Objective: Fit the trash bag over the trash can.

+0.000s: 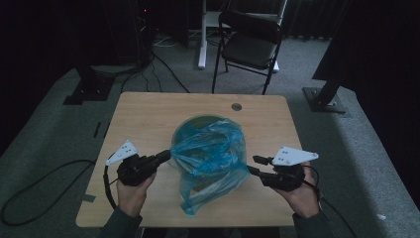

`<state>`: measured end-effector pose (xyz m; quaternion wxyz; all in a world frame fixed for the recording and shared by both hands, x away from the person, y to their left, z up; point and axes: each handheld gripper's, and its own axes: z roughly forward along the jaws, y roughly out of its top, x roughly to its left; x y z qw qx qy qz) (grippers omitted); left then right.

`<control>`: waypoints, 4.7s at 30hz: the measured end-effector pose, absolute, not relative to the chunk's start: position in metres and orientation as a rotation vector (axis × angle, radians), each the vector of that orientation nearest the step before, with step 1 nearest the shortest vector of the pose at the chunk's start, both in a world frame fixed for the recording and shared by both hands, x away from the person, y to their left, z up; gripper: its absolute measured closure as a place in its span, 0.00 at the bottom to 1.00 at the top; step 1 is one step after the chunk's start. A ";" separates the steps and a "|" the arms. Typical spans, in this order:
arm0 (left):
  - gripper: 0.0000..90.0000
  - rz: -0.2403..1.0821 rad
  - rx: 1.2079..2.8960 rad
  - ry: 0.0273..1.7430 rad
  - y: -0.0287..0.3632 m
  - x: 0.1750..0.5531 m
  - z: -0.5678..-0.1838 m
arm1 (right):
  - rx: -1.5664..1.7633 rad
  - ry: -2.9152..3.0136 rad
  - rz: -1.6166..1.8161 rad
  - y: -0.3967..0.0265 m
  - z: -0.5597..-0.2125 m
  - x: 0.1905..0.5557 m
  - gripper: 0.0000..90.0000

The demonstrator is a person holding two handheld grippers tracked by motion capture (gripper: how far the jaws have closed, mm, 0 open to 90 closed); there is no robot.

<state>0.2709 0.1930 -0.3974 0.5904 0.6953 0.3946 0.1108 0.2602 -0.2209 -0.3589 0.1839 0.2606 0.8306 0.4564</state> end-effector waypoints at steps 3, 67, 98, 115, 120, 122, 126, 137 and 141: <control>1.00 0.262 1.626 0.912 0.191 0.271 -0.397 | 0.735 2.306 1.319 -0.216 -0.350 0.261 0.61; 0.67 0.269 1.535 1.082 0.211 0.367 -0.412 | 1.097 2.171 1.312 -0.220 -0.375 0.360 0.70; 1.00 0.274 1.745 1.080 0.160 0.427 -0.400 | 1.130 2.251 1.301 -0.191 -0.376 0.410 0.97; 1.00 0.263 1.780 1.204 0.178 0.428 -0.437 | 1.319 2.382 1.111 -0.197 -0.410 0.423 0.98; 0.93 0.289 1.741 1.206 0.195 0.419 -0.434 | 1.292 2.372 1.104 -0.202 -0.411 0.413 0.76; 0.85 0.304 1.739 1.198 0.198 0.416 -0.431 | 1.272 2.358 1.122 -0.205 -0.409 0.410 0.72; 0.73 0.377 1.713 1.147 0.209 0.402 -0.409 | 1.211 2.277 1.185 -0.217 -0.400 0.389 0.62; 0.62 0.391 1.745 0.939 0.190 0.381 -0.361 | 1.148 2.271 1.210 -0.223 -0.396 0.364 0.60; 0.62 0.379 1.773 0.875 0.176 0.379 -0.352 | 1.140 2.281 1.208 -0.222 -0.399 0.362 0.60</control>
